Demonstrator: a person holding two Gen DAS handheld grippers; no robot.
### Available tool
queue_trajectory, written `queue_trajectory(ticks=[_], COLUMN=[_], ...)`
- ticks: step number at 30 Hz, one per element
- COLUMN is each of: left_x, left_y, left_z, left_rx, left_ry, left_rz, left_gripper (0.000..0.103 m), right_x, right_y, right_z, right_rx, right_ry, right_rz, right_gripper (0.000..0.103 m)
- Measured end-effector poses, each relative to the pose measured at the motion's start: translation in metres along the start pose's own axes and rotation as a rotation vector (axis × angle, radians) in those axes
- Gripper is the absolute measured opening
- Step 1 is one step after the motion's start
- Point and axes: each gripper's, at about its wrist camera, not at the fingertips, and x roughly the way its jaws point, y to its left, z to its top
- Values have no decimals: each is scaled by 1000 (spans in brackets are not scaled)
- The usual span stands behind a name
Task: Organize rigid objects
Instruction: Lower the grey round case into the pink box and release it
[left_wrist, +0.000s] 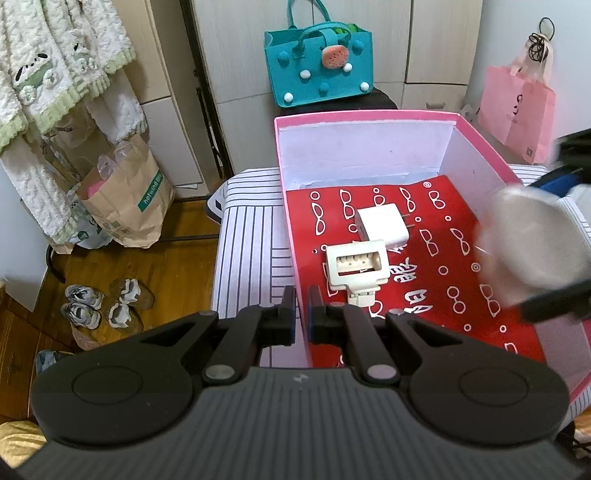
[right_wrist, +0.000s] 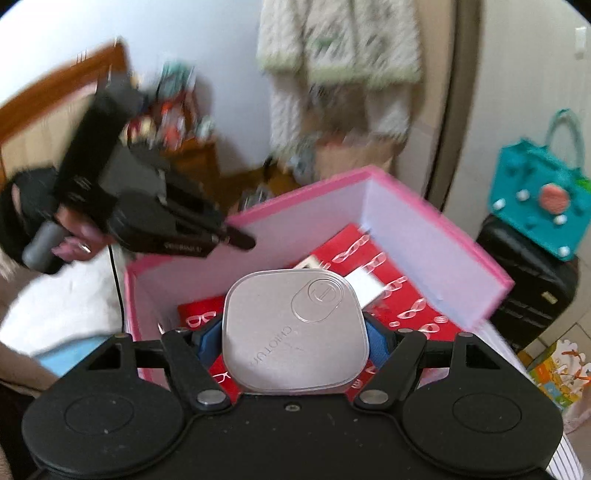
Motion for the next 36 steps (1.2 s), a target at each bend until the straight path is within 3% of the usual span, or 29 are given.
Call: queue_trajectory(ticks=[7, 16, 26, 36], left_x=[0, 1, 0, 0], left_y=[4, 6, 6, 6], left_z=[2, 2, 0, 2], left_rx=[-4, 10, 13, 19], left_ry=[14, 19, 14, 18], left_rz=[-30, -49, -60, -66], left_gripper=[6, 7, 8, 8], right_x=[83, 126, 123, 13], right_y=[-13, -29, -26, -13], right_z=[21, 31, 38, 20], right_rx=[100, 182, 183, 169], right_ry=[287, 387, 353, 37], right_rz=[34, -62, -127, -133], right_gripper=[79, 78, 79, 83])
